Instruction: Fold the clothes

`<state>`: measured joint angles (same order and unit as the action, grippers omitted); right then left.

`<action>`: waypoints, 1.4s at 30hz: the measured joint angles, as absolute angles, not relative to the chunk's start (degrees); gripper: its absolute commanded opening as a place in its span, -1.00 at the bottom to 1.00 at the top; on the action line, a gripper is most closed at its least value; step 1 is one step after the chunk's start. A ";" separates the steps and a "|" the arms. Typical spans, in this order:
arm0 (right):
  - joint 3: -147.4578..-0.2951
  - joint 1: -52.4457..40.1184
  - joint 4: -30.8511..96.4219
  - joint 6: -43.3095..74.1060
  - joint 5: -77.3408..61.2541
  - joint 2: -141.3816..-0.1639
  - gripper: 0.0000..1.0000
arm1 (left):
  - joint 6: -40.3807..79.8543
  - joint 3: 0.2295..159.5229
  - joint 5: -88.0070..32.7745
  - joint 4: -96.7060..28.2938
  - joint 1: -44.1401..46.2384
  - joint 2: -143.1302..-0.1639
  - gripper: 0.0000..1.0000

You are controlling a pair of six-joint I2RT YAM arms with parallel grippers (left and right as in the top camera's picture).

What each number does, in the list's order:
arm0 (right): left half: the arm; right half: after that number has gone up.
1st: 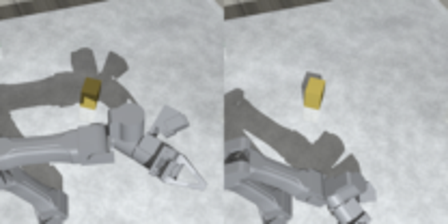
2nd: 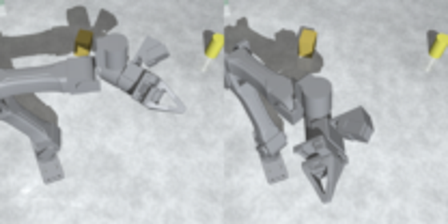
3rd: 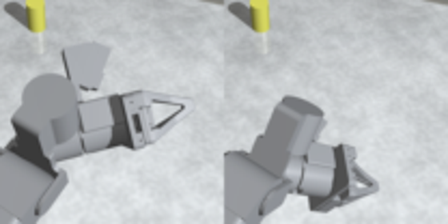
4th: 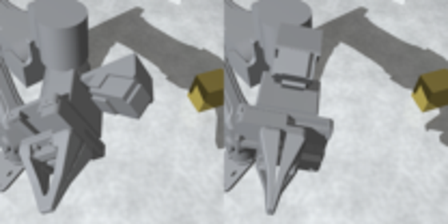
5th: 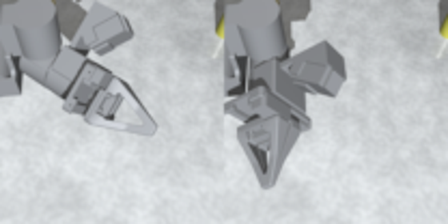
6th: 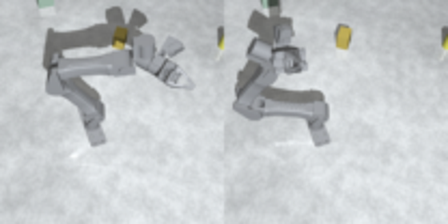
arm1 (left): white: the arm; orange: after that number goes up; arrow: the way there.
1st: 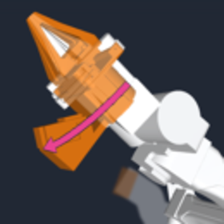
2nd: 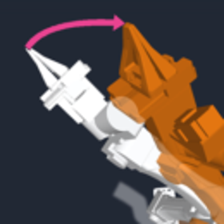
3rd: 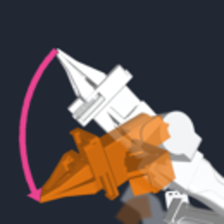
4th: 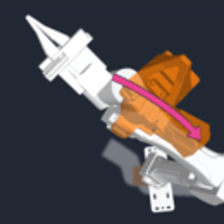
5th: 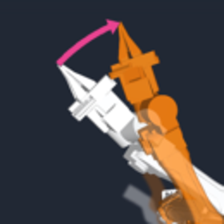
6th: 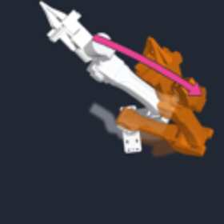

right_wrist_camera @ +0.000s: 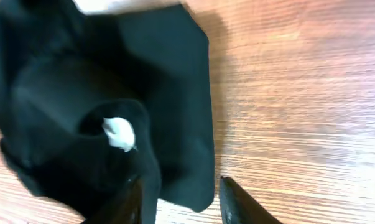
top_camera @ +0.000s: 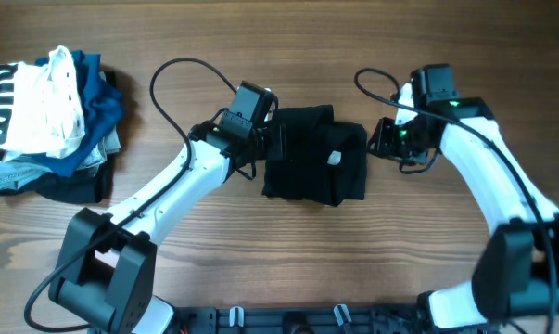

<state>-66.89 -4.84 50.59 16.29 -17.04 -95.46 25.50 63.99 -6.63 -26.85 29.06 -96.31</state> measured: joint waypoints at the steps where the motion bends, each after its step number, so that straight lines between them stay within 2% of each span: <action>1: -66.89 -4.84 50.52 15.25 -18.24 -97.23 0.14 | 25.47 63.99 -6.66 -26.85 29.06 -96.31 0.21; 2: -66.89 -4.86 50.30 14.11 -19.92 -99.29 0.09 | 25.47 63.99 -6.66 -26.83 29.08 -96.31 0.22; 5: -66.89 -5.19 48.49 10.52 -25.34 -103.42 -0.28 | 25.47 63.99 -6.63 -26.85 29.06 -96.31 0.23; 9: -66.89 -6.24 44.86 7.16 -31.40 -106.89 -0.43 | 25.34 63.99 -6.26 -26.87 29.06 -96.31 0.23; 10: -66.89 -6.63 43.79 7.07 -32.12 -107.26 -0.53 | 25.30 63.99 -6.22 -26.87 29.06 -96.31 0.23; 12: -66.89 -7.64 41.98 7.14 -33.15 -107.94 -0.88 | 25.26 63.99 -6.17 -26.85 29.06 -96.31 0.24; 21: -66.85 -7.25 40.16 8.71 -32.97 -107.74 -0.91 | 25.02 63.99 -5.82 -27.51 29.06 -96.31 0.29; 26: -66.83 -3.40 40.05 8.73 -32.53 -91.81 -0.91 | 24.05 63.99 -5.82 -27.59 29.06 -96.31 0.29; 30: -67.00 -1.28 42.52 10.28 -26.59 -87.42 -0.92 | 24.01 63.99 -5.80 -27.68 29.06 -96.31 0.31; 31: -67.00 -0.91 43.99 10.63 -24.23 -88.01 -0.90 | 24.01 63.99 -5.82 -27.68 29.08 -96.31 0.31; 32: -67.00 -0.86 44.64 10.66 -23.46 -88.14 -0.78 | 24.01 63.99 -5.80 -27.70 29.06 -96.31 0.31; 35: -67.00 -1.54 46.92 6.28 -26.13 -88.27 -0.35 | 24.01 63.99 -5.80 -27.70 29.08 -96.31 0.33; 36: -67.00 -2.33 47.18 5.39 -26.76 -88.29 -0.08 | 24.01 63.99 -5.78 -27.68 29.06 -96.31 0.33; 40: -66.32 -6.59 44.34 5.37 -26.89 -89.62 0.02 | 24.01 63.99 -5.74 -27.70 29.08 -96.31 0.36; 42: -64.95 -7.94 42.02 6.20 -26.79 -92.36 0.22 | 23.99 63.99 -5.58 -27.97 29.08 -96.31 0.36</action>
